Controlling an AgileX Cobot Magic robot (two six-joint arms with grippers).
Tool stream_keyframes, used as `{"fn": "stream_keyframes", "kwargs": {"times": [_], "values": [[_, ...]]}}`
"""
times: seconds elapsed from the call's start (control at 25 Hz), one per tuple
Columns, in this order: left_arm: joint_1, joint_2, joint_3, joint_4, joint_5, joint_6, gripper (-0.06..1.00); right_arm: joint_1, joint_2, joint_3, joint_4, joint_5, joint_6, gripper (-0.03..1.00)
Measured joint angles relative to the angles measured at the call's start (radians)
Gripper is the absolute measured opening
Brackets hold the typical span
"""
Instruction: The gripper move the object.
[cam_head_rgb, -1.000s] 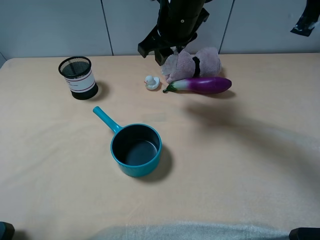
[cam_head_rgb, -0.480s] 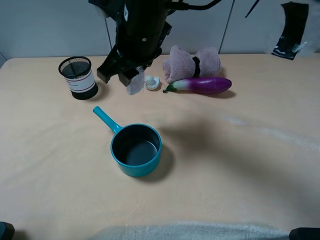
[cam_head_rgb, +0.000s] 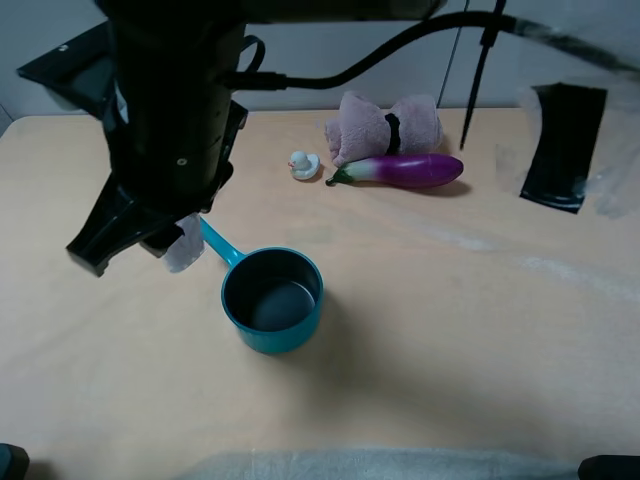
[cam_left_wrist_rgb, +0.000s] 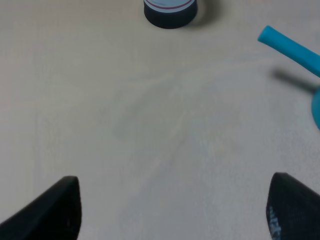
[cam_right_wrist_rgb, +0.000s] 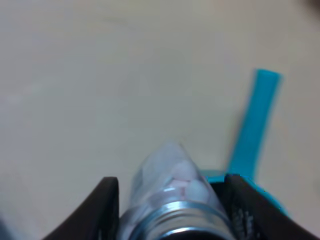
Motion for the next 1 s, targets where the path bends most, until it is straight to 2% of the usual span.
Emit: {"fn": "stream_keyframes", "kwargs": {"times": [0.2,0.36,1.0], "values": [[0.000,0.000,0.000,0.000,0.000,0.000,0.75,0.088,0.000,0.000,0.003,-0.019,0.009,0.34],[0.000,0.000,0.000,0.000,0.000,0.000,0.75,0.126,0.004,0.000,0.005,-0.034,0.010,0.34],[0.000,0.000,0.000,0.000,0.000,0.000,0.75,0.110,0.080,-0.002,-0.002,-0.068,-0.005,0.34]]}}
